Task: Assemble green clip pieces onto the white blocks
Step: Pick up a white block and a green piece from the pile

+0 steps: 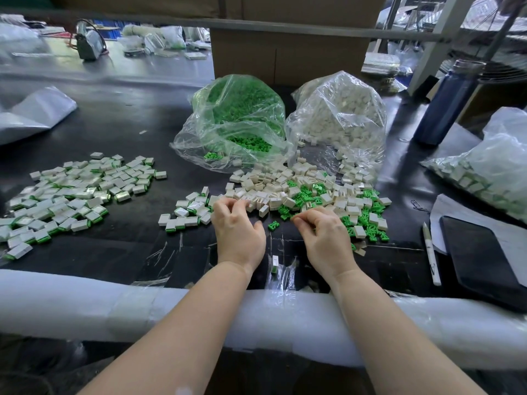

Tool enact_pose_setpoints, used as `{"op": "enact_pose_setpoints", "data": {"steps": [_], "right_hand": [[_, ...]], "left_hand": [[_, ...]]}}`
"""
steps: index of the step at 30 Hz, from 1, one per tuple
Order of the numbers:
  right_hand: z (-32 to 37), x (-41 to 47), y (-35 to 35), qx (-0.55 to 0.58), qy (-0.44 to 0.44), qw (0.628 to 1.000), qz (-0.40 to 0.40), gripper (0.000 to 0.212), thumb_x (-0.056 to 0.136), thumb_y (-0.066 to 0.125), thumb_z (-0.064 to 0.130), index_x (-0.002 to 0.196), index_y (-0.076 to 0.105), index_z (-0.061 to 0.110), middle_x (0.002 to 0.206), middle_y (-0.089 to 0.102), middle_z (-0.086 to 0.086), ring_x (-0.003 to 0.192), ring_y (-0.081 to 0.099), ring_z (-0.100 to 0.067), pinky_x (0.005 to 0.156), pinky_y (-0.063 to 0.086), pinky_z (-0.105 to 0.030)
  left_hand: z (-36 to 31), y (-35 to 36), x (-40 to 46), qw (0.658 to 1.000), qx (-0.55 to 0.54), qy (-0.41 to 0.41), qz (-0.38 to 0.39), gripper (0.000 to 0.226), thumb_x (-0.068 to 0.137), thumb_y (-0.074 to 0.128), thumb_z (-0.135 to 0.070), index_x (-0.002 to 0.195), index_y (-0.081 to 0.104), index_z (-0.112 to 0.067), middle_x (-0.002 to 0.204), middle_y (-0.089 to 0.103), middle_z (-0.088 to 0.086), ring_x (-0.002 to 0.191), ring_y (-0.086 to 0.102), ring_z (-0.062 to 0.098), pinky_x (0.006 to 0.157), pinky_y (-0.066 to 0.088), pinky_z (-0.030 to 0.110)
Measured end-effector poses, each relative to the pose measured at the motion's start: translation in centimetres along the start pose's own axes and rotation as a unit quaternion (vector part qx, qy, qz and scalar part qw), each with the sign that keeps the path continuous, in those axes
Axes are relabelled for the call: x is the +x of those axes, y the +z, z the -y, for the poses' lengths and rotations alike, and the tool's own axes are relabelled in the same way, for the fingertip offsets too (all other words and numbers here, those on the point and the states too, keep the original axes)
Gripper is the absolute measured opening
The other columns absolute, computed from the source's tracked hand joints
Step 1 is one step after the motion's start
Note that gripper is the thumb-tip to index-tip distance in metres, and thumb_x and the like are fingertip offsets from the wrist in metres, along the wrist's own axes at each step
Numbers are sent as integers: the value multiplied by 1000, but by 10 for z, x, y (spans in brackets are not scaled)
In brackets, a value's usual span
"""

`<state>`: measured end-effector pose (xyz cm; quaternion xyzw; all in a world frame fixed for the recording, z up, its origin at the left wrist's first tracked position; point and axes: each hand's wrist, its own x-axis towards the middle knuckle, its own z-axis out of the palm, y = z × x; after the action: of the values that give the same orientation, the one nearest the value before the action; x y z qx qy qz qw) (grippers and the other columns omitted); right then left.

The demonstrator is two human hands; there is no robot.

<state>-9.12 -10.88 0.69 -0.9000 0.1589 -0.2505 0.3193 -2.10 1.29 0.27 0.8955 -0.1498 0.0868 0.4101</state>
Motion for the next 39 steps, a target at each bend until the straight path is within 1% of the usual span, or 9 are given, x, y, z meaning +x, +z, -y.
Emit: {"op": "enact_pose_setpoints", "data": {"steps": [3,7,10,18,21,25,30,35,39], "right_hand": [[5,-1,3,-40,-56,996,57,22,94,53,17,110,68,12,109,64,1,106,51,-16,93,35,-21],[6,-2,9,-127,-95,977,142,37,99,41,21,135,49,25,143,44,10,131,33,-12,109,21,-29],[6,-3,12,-151,-104,968,172,42,100,36,19,140,40,31,148,35,15,137,25,-9,111,17,-34],[7,-4,9,-146,-100,980,90,14,91,57,24,100,64,18,105,62,4,104,49,-19,93,33,-31],[8,-4,7,-123,-83,985,83,16,88,62,23,101,66,15,100,63,0,98,51,-19,88,37,-29],[9,-5,4,-84,-48,991,89,24,90,60,17,112,66,11,103,59,-3,96,55,-22,88,44,-34],[9,-5,2,-38,-34,997,62,13,90,60,14,97,69,9,98,60,-3,88,57,-22,82,46,-34],[7,-2,0,63,11,997,32,4,86,64,7,89,64,10,87,62,-1,79,55,-14,75,46,-24],[6,-1,-1,134,26,991,18,13,86,63,4,94,71,11,88,62,1,72,53,6,71,40,-5]], "left_hand": [[-1,0,-2,998,-1,61,14,25,86,55,-4,110,62,-7,107,35,0,114,39,22,89,14,5],[-1,4,-2,991,44,101,79,42,92,42,-2,132,50,-11,136,41,8,127,33,24,102,15,14],[0,6,0,987,66,107,104,43,96,36,-6,136,47,-15,145,38,6,133,28,22,106,11,18],[1,4,0,995,23,76,63,12,85,63,-11,94,69,-5,108,61,4,103,53,21,81,29,13],[-1,1,-1,997,10,58,59,3,81,68,-9,84,68,-8,97,63,3,89,57,19,70,31,12],[-3,-1,-4,996,-9,65,56,10,85,63,-6,89,63,-15,88,62,-1,79,54,13,69,37,14],[-5,-1,-4,990,-42,90,96,24,91,55,-10,110,67,-19,92,45,-3,78,46,10,74,31,7],[-3,-4,-4,987,-127,53,84,16,88,60,-6,93,66,-20,79,55,-10,70,52,-1,67,37,0],[-5,-5,-4,972,-199,39,116,19,88,61,-7,89,66,-26,79,64,-7,73,59,0,73,45,7]]}}
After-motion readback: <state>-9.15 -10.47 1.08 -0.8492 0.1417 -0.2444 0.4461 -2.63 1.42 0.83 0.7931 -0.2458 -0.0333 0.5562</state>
